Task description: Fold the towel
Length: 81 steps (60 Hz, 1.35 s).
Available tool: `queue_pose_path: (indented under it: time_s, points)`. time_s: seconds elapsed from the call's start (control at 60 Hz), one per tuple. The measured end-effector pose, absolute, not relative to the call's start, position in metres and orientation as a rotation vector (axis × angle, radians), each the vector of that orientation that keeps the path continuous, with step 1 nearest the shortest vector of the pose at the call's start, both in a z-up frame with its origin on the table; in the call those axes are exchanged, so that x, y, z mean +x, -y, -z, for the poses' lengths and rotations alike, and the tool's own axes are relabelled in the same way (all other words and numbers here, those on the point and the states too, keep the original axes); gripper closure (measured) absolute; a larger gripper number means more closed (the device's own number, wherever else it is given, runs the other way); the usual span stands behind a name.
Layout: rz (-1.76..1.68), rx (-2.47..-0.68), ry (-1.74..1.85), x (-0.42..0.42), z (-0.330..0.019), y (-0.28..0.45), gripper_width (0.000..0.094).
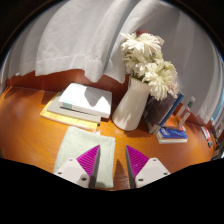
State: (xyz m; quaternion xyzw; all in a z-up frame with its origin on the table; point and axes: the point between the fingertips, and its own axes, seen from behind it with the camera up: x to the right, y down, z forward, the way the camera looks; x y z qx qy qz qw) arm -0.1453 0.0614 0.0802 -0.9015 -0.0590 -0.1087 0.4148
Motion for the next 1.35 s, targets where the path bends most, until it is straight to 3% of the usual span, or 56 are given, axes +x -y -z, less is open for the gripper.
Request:
queue_pose_path:
  time_s: [0.1, 0.183, 0.45, 0.617, 1.017, 1.35]
  points:
    - [0.137, -2.285, 0.119, -0.135, -0.065, -0.049, 0.0360]
    - [0.078, -2.276, 0.099, -0.131, -0.079, -0.035, 0.0291]
    - [0.041, -2.091, 0.012, -0.115, -0.204, 0.028, 0.0250]
    - [0.074, -2.022, 0.007, -0.121, -0.245, 0.084, 0.0251]
    - [0.034, -2.001, -0.071, -0.169, -0.241, 0.215, 0.0249]
    - [0.071, -2.028, -0.058, -0.173, -0.223, 0.260, 0.0250]
